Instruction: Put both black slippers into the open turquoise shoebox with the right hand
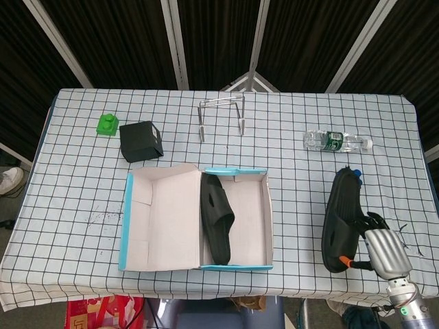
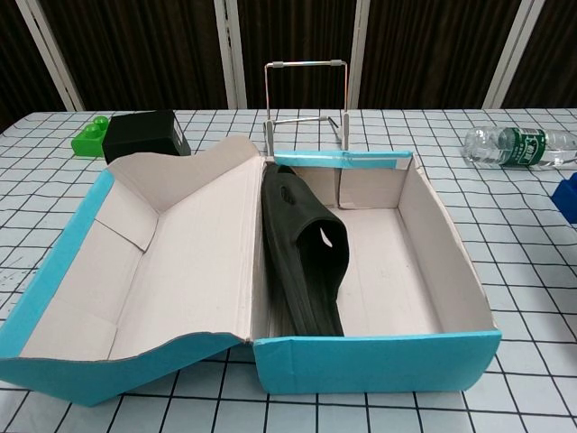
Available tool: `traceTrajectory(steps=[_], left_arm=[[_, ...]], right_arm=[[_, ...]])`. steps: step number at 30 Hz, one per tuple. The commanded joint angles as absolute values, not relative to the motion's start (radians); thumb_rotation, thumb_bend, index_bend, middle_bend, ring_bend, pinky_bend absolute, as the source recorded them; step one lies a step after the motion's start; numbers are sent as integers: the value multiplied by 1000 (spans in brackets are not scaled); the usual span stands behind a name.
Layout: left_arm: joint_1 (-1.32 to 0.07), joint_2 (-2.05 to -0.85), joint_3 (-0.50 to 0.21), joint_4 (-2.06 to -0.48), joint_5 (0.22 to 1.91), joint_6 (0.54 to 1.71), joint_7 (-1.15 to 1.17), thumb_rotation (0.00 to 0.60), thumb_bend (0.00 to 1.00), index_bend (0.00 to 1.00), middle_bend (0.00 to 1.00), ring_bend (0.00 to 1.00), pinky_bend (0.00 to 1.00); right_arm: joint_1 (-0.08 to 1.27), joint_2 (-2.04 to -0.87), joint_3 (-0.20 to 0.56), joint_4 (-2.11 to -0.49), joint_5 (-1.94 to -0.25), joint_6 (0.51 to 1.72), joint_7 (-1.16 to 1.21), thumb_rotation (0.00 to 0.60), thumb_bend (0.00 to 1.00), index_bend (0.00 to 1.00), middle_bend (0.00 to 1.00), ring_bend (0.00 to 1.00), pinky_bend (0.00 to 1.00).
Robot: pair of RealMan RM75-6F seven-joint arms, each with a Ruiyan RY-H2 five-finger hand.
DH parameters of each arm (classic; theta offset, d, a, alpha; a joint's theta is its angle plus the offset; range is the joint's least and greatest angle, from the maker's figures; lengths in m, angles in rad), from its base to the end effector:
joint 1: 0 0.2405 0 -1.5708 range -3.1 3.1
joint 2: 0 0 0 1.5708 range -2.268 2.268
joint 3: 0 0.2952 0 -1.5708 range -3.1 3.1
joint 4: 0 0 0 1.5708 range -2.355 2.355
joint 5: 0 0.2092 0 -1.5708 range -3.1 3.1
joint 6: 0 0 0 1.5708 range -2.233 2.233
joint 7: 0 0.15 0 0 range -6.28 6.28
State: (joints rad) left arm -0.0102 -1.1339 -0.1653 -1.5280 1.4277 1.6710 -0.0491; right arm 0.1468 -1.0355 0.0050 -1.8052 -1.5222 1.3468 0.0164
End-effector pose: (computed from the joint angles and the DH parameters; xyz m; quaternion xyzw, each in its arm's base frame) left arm -0.3627 0.1812 0.2274 -0.4968 -0.3214 -0.4365 0.6778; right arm -0.3071 -0.1943 0.1622 0.6277 -0.4505 0.3884 0.5022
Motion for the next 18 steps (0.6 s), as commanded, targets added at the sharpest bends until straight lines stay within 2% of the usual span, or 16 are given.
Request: traceTrajectory(steps=[1,8,14,18], left_arm=[[-10,-1134,-166,-1528,1427,1670,-50,600,643,236,54,28,97],[-10,-1133,-167,-1527,1426,1671,-55,600,643,236,54,28,97],[-9,-1131,-169,-1524,1420,1669,-63,600,643,236,54,28,97],[-10,-1130,-170,-1522,1417,1664,-65,600,643,236,54,28,97]], right_arm=[[199,-952,50,-1910,-1499,1295,55,600,707,612,420,278,199],[308,-887,122,-2035,-1435,1181,-4,600,707,615,420,284,221],[409,-934,185,-2071,-1319,1091,-87,600,710,637,420,318,342],[466,-980,219,-2080,-1241,1048,-108,600,712,638,420,323,352]])
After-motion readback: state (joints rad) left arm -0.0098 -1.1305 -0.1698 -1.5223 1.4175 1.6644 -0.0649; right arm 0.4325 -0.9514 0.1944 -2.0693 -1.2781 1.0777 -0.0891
